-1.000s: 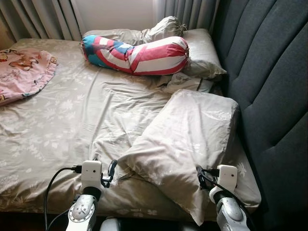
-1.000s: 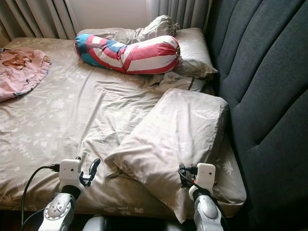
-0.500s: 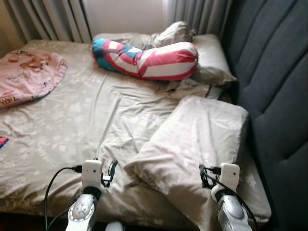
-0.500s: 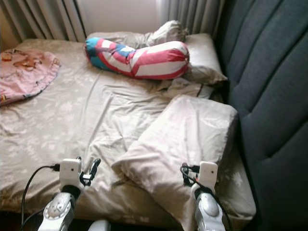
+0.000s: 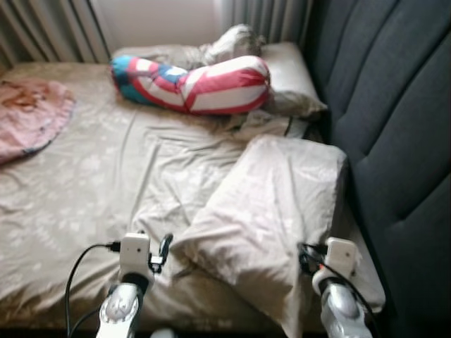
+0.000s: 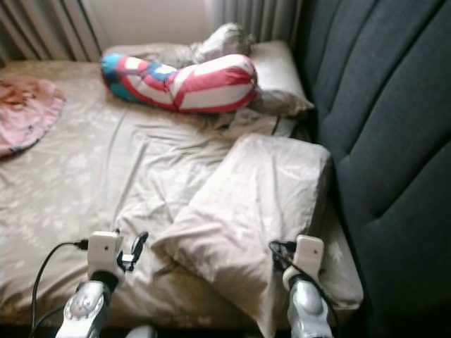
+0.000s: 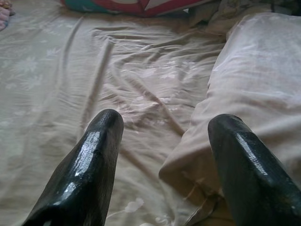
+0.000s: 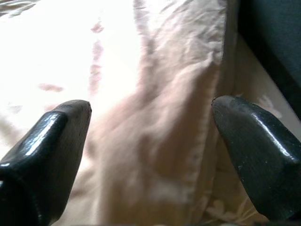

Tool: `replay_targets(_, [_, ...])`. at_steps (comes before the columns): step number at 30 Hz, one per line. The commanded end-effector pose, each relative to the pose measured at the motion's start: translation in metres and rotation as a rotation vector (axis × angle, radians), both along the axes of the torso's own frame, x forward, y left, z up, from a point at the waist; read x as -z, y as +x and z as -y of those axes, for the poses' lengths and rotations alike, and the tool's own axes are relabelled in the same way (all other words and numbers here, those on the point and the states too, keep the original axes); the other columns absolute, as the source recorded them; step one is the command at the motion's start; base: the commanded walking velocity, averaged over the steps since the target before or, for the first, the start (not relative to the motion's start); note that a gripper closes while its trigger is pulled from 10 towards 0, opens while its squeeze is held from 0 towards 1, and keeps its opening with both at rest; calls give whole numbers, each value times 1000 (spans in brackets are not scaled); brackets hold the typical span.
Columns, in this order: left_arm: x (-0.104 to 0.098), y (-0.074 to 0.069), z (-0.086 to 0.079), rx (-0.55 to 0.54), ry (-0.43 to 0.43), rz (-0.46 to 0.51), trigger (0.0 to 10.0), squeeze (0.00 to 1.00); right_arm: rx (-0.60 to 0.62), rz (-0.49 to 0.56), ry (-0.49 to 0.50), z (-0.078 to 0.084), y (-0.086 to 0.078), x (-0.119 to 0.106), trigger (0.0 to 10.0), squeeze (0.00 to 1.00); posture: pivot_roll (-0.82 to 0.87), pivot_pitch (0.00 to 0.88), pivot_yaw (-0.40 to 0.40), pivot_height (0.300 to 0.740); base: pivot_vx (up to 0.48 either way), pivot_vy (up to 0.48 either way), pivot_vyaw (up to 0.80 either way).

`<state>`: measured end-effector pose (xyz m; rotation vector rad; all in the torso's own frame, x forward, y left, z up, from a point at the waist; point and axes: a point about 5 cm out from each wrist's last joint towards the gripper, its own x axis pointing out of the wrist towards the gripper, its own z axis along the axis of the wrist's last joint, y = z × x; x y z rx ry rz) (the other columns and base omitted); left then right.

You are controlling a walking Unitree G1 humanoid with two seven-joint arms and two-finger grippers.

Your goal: Clean up the room

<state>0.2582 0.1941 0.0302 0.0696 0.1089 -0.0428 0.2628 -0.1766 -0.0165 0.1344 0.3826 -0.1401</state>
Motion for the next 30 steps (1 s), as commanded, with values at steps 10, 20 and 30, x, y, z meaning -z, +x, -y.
replay_targets(10, [0,0,1,5,-8,-6,10000,0,14,-26,32,5,-2,3,10000,1000,-103,52,-41,655,0,0,0])
replay_targets(20, [0,-1,0,8,-3,-8,10000,0,17,-49,55,10,5,0,10000,1000,-100,57,-36,655,0,0,0])
replay_targets(30, [-1,-2,-4,12,5,-9,10000,0,6,-121,133,6,9,4,10000,0,-87,68,-24,655,0,0,0])
